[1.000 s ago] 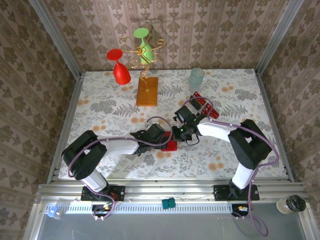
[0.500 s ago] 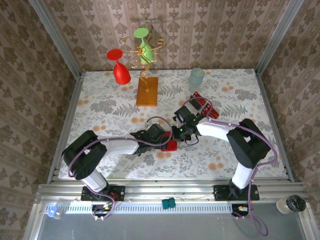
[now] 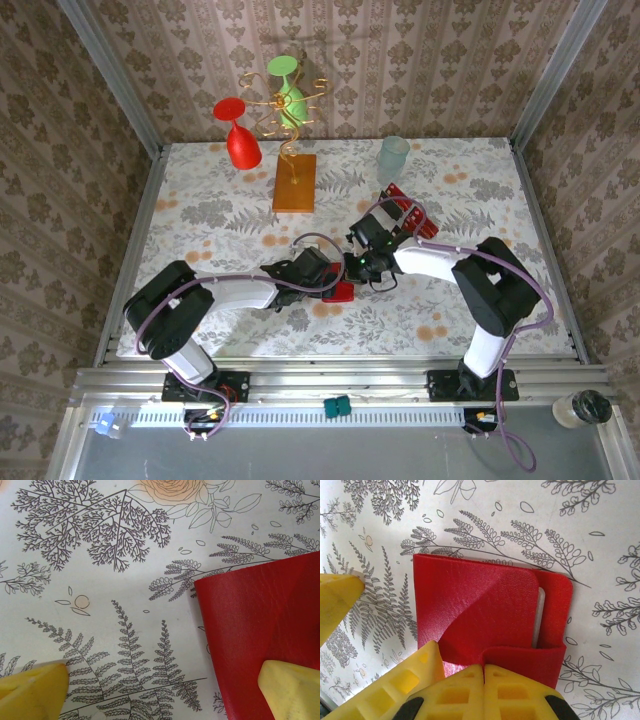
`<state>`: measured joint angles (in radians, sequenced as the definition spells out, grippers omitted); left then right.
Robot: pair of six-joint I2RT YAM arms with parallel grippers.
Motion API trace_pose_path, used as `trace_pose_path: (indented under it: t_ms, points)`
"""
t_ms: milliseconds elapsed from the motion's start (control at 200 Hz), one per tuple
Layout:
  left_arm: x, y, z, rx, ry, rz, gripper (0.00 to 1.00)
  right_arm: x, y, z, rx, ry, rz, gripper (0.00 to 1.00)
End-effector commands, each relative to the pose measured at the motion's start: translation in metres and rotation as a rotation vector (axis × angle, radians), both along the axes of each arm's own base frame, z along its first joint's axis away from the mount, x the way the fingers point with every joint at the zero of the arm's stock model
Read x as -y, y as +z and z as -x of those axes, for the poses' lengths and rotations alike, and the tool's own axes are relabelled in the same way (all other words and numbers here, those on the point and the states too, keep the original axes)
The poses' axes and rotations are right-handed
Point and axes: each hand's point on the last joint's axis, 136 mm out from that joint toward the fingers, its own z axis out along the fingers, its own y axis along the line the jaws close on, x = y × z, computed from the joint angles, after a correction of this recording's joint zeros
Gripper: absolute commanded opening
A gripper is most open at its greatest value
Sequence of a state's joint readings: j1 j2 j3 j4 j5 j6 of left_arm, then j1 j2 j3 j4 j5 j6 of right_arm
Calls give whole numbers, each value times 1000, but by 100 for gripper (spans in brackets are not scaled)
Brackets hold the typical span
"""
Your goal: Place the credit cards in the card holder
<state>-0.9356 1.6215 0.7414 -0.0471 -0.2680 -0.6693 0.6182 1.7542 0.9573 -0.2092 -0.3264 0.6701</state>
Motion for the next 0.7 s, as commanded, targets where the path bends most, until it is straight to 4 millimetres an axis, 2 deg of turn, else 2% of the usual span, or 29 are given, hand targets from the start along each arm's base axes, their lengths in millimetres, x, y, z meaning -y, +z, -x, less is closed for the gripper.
trace_pose_path:
  t_ms: [0, 120, 305, 555, 695]
  points:
    - [4, -27, 24, -101, -52, -16, 100, 22, -46, 32, -118, -21, 107, 0]
    - [4, -27, 24, -101, -52, -16, 100, 27, -52, 35, -133, -36, 118, 0]
    - [4, -25, 24, -99, -51, -13, 100, 30, -53, 29, -138, -59, 121, 0]
    - [6, 3, 18, -51, -44, 29, 100, 34, -56, 30, -150, -80, 119, 0]
    - [4, 9, 18, -46, -44, 36, 100, 32, -53, 29, -146, -79, 110, 2]
